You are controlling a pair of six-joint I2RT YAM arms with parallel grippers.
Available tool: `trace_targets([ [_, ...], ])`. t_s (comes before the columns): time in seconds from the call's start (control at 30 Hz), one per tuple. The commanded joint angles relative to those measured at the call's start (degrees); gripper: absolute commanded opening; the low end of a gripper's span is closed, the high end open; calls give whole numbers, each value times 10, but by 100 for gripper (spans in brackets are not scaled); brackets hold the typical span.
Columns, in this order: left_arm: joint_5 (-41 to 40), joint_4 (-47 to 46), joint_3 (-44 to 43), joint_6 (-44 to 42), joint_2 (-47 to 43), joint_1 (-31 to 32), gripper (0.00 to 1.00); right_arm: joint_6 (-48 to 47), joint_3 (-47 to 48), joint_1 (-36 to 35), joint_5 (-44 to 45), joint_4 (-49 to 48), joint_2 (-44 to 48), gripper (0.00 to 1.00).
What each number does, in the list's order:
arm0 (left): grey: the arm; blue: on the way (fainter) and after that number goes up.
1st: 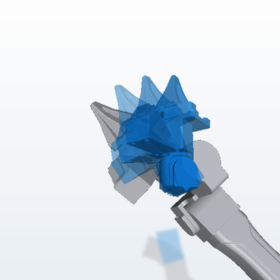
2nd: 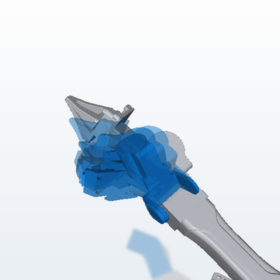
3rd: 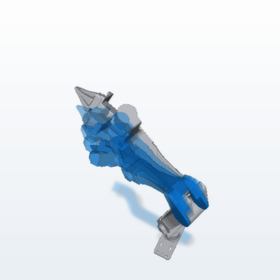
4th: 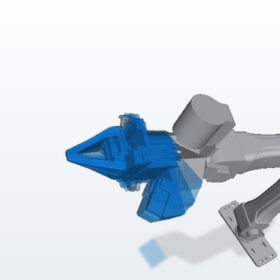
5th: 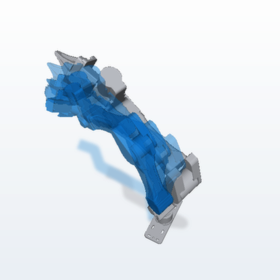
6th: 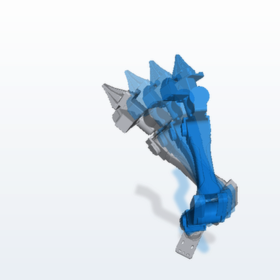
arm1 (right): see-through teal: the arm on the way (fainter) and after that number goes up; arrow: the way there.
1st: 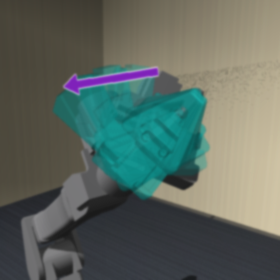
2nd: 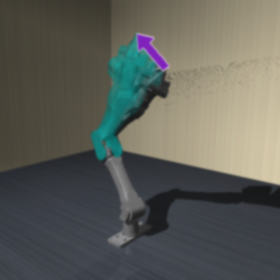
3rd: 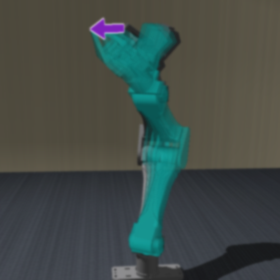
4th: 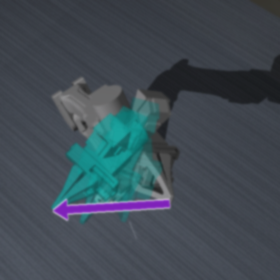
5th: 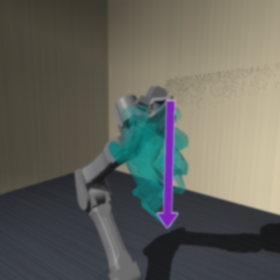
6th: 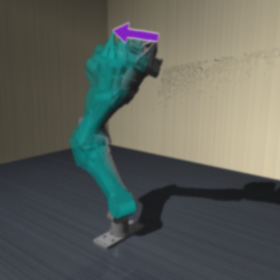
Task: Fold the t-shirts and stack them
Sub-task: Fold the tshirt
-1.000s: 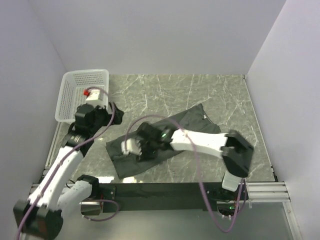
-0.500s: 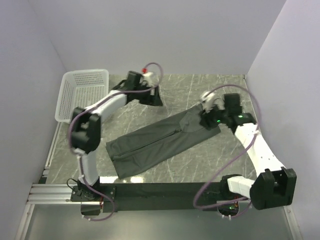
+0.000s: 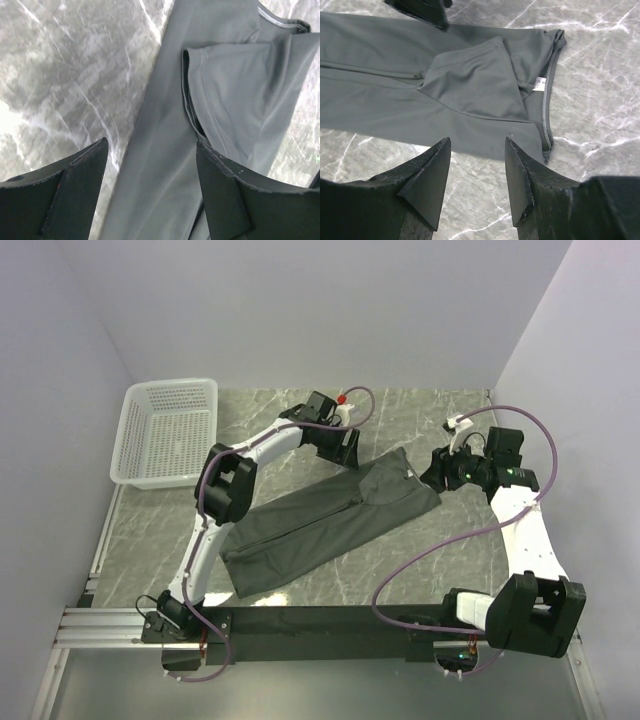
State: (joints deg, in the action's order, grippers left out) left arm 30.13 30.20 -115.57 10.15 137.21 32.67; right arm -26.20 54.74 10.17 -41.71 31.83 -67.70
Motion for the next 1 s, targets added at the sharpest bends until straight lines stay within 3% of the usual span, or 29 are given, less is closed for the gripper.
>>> trace_targets([
  [0.0, -11, 13, -47, -5, 19, 8, 76, 10, -1, 6, -22, -3, -1, 54],
  [0.2, -42, 3, -74, 12, 45, 13, 73, 13, -6, 9, -26, -6, 3, 54],
  [0.4, -22, 6, -88, 17, 63, 21, 69, 15, -7, 13, -27, -8, 3, 54],
  [0.73, -2, 13, -77, 11, 75, 35, 54, 16, -8, 13, -24, -8, -2, 53],
  [0.93, -55, 20, -88, 18, 84, 37, 36, 16, -8, 14, -25, -8, -2, 53],
  [0.97, -70, 21, -90, 19, 84, 37, 27, 17, -8, 14, -26, -8, -1, 53],
])
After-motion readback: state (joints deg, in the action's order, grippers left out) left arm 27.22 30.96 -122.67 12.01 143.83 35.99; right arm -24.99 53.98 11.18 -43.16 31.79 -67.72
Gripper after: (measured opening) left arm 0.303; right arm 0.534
